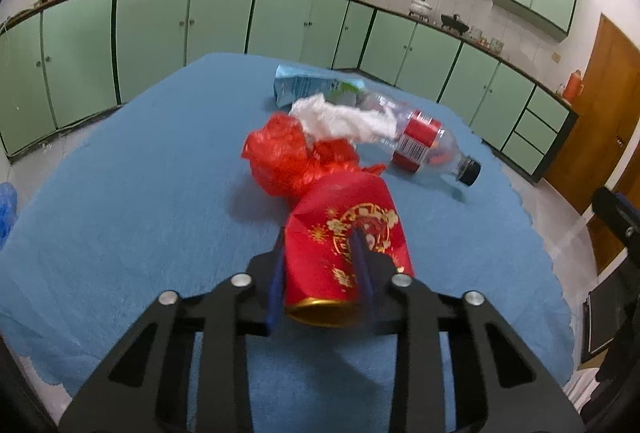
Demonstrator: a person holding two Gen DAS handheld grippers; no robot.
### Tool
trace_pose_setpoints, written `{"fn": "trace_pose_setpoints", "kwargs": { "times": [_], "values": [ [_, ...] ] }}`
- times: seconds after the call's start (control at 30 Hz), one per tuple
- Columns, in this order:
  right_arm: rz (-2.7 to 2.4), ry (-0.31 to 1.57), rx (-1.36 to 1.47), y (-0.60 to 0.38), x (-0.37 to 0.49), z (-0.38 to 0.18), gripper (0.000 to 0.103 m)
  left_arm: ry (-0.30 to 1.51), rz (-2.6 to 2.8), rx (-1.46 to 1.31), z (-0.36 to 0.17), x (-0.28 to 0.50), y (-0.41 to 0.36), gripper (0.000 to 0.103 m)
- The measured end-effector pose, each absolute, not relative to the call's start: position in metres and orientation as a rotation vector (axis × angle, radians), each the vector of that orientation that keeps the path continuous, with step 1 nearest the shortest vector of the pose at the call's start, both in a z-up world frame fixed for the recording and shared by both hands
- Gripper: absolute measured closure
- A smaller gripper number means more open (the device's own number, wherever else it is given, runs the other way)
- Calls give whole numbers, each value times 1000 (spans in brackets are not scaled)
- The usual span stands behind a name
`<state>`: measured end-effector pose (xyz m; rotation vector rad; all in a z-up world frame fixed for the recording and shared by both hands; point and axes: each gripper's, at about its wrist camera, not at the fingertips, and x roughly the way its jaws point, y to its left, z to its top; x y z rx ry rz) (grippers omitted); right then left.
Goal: Collect trash
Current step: 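Grasp the red envelope with the left gripper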
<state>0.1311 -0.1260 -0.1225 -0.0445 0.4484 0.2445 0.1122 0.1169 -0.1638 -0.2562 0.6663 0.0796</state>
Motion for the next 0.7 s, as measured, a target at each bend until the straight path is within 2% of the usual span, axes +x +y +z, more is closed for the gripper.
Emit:
{"fn": "trace_pose_setpoints", "kwargs": {
  "times": [0.2,0.57,0.7],
  "values": [
    [248,448,-44,-125,131,-123,6,587,55,-224,-141,101,108,89],
    [218,454,-34,-137,132,-125,6,664,-84,-205,-154,119,71,85],
    [198,460,-13,-147,135,-127,6,642,-96,-193,-152,120,63,88]
  ]
}}
